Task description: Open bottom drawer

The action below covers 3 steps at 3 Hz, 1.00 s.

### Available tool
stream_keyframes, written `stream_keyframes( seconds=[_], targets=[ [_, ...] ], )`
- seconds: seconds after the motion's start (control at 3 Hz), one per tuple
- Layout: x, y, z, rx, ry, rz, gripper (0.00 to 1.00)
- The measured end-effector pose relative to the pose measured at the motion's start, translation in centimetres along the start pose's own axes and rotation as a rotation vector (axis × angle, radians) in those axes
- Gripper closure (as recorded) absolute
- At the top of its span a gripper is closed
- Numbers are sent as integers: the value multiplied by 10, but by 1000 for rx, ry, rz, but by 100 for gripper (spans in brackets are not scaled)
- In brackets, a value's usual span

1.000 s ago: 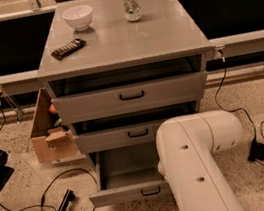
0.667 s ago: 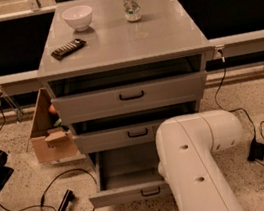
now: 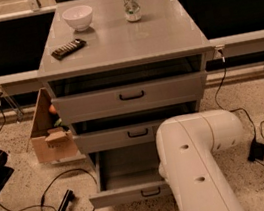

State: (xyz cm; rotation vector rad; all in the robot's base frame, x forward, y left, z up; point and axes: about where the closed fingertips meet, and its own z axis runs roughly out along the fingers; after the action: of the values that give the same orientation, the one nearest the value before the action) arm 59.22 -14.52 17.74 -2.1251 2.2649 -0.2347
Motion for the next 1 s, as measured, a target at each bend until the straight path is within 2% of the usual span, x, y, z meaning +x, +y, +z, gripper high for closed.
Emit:
stream_keyframes(
  seconds=[0.33, 0.67, 1.0],
  targets=[
    [-6, 1, -5, 12, -34, 14, 100],
    [-6, 1, -5, 12, -34, 14, 84],
    [-6, 1, -5, 12, -34, 14, 61]
  ],
)
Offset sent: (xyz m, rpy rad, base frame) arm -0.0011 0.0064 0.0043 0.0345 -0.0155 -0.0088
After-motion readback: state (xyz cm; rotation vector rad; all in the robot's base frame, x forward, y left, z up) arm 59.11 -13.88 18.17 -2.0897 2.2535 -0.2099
